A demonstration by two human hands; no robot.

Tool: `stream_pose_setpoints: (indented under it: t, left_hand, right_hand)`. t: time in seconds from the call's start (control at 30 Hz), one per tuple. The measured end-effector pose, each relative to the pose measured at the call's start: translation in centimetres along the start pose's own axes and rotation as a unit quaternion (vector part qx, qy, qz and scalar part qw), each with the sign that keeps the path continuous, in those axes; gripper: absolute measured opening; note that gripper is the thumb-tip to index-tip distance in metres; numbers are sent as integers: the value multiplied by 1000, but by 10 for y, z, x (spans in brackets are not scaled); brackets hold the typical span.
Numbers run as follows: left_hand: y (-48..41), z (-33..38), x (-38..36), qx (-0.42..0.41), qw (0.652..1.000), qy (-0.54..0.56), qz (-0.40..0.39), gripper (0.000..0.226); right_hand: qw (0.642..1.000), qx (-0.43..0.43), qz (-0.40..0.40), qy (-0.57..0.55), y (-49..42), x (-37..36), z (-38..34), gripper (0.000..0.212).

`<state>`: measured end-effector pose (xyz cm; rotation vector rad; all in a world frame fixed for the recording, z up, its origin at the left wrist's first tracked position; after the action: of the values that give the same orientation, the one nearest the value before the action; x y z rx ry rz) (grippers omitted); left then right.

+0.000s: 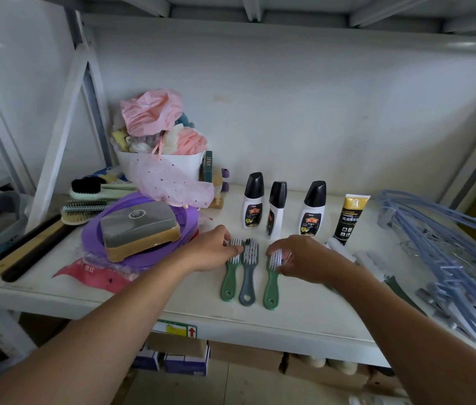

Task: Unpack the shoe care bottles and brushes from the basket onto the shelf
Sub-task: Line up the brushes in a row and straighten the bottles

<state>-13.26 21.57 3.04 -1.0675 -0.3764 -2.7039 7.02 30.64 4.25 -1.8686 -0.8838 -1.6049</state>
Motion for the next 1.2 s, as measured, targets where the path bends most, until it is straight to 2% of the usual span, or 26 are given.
stream_pose_setpoints:
  t: [0.13,0.2,0.47,0.93,1.2]
  left_hand:
    - [-1,-1,0,1,1000,0,0,52]
    - [-1,-2,0,3,1000,1,-2,53]
    - [3,1,1,9,1000,8,-5,54]
    - [8,6,1,10,1000,8,-2,53]
    - [7,5,1,11,1000,8,-1,53]
  right_hand:
    - [1000,-23,-1,-21,0,-3,6,69]
    - [999,-29,1,-25,0,-3,7,74]
    - [997,-33,10,-73,-1,-3,3,64]
    - [997,-15,3,-80,-6,-6,-4,62]
    - [997,-32,2,-70,-6,-6,-5,59]
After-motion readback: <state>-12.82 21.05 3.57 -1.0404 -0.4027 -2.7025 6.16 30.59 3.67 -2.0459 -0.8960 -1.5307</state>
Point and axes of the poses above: each hand's wrist, its own y-axis away from the middle knuckle, its own x-axis out of the back of the hand, z = x × y, the point moved 3 cm from there along -y, towards the middle knuckle, and after that the axes turned 10 degrees about y, right-handed, at the moved point
